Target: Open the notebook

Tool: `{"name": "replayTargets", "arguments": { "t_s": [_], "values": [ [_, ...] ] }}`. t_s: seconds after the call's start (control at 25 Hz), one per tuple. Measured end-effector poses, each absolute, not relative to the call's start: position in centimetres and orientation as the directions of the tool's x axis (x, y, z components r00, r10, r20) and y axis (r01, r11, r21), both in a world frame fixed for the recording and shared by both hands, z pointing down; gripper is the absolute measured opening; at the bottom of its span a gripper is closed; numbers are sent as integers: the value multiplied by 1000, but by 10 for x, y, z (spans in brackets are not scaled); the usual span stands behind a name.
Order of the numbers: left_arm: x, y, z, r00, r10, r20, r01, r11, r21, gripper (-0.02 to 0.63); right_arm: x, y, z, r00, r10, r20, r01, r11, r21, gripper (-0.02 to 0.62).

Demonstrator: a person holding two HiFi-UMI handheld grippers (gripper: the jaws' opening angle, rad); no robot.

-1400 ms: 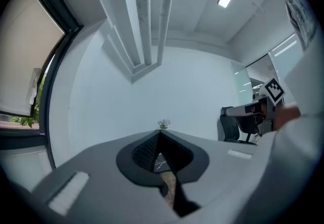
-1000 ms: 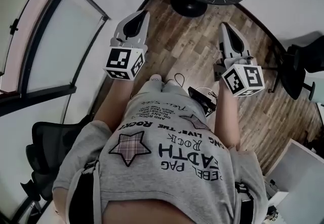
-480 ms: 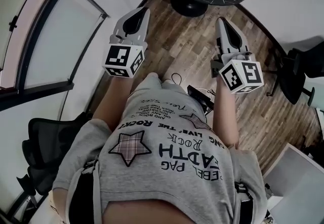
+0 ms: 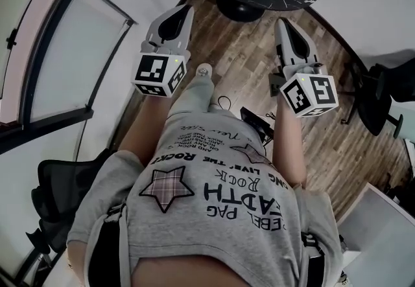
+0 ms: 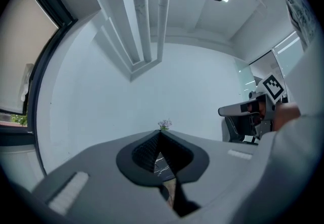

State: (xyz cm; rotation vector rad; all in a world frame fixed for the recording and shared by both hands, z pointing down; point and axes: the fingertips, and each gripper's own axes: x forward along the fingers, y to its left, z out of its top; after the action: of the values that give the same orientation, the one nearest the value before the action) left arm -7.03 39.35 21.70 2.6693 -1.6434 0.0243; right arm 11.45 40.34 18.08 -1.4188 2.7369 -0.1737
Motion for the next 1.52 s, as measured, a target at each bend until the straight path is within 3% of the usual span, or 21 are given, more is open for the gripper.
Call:
{"name": "replayTargets", "arguments": {
  "t_s": [0.96, 1.52],
  "values": [
    [-89, 171, 205, 547, -836, -25, -837, -548, -2, 9, 79, 198, 177, -514, -858, 13, -855, 511, -84, 14],
    [-107, 109, 214, 557, -830, -2, -830, -557, 9, 9, 62, 139, 184, -506, -862, 33, -860, 501, -96, 14]
  ]
}}
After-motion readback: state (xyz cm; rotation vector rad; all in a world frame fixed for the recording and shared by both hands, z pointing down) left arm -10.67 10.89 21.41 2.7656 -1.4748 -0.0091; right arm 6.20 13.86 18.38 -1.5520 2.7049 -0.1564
